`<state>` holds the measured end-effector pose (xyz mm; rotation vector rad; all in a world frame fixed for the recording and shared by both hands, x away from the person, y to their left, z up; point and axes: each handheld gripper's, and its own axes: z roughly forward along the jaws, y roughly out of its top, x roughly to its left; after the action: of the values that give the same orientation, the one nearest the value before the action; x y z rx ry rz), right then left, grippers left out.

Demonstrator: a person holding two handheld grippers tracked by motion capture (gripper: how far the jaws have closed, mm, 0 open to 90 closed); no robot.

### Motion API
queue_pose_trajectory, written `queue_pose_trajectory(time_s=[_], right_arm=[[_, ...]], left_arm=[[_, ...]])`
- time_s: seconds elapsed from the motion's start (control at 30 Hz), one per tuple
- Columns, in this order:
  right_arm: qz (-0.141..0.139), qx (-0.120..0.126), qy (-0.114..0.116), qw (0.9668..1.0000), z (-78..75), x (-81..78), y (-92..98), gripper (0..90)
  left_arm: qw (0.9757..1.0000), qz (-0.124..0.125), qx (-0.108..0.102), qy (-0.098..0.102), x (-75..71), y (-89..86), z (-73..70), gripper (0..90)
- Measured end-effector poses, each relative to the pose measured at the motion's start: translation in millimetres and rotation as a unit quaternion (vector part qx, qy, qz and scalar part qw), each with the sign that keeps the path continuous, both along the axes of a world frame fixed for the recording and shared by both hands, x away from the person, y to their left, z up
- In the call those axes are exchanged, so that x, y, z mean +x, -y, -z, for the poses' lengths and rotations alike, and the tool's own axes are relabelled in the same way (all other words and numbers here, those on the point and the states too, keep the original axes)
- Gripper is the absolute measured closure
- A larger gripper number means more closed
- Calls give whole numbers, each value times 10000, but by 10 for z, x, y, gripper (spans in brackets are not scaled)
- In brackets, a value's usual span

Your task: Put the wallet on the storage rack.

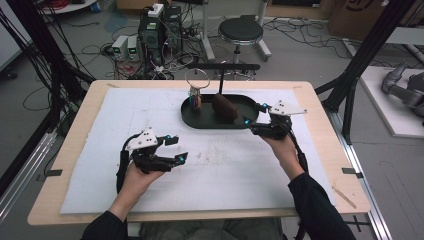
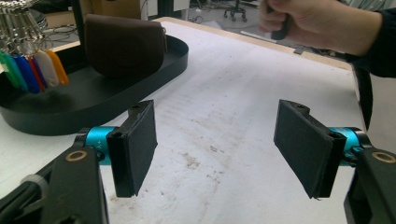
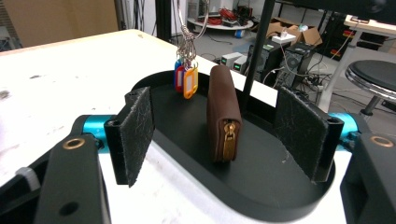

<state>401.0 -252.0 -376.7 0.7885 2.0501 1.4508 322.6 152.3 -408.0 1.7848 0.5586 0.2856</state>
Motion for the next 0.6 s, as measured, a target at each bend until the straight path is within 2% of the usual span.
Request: queue_pose_trajectory(time_s=[0.2, 0.47, 0.6], right_arm=[[-32, -17, 66, 10000, -39, -197, 201, 297], [41, 4, 109, 9999, 37, -414, 483, 295], [171, 72, 235, 9996, 62, -532, 626, 295]], left_arm=[[9999, -98, 44, 13, 25, -58, 14, 298], [9996, -289, 47, 1, 45, -160, 23, 295], [9993, -377, 44, 26, 54, -187, 21, 294]])
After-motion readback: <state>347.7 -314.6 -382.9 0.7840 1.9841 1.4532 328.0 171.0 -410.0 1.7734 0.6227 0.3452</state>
